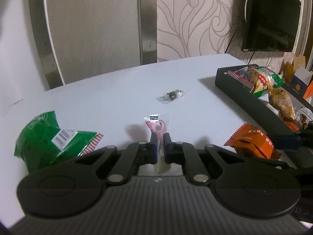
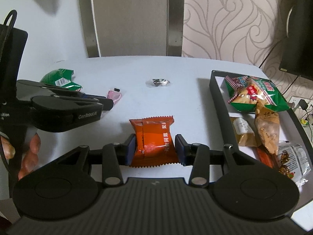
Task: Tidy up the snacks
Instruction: 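Lift the lollipop pack with the left tool while the right tool lifts the orange packet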
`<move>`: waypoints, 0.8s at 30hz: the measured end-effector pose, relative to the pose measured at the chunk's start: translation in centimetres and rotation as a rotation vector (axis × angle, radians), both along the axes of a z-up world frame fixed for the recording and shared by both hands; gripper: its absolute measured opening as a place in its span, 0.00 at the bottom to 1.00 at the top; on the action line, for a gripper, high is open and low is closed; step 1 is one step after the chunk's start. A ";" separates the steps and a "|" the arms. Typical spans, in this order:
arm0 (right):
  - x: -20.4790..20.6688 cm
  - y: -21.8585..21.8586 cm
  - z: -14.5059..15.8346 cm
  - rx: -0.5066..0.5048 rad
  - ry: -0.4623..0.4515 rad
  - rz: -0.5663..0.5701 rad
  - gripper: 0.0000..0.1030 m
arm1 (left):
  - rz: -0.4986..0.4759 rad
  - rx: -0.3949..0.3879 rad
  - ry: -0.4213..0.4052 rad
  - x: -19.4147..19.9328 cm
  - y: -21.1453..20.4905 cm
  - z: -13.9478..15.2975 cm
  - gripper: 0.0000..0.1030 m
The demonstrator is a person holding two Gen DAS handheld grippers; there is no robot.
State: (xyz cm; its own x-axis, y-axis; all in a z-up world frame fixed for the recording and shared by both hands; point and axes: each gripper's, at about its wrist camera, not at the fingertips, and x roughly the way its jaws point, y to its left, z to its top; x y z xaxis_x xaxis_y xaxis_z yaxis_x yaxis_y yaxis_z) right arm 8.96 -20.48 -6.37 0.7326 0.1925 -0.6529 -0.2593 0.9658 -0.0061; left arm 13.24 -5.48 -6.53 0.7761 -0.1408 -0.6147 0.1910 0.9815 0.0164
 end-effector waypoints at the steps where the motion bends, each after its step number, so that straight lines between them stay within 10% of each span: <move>1: -0.2 -0.1 0.1 0.001 -0.005 -0.003 0.47 | -0.001 0.003 -0.005 0.0 -0.2 0.1 0.09; 24: -1.2 -3.1 -0.5 0.038 0.033 -0.070 0.46 | 0.002 -0.038 0.037 -0.7 0.4 -0.8 0.12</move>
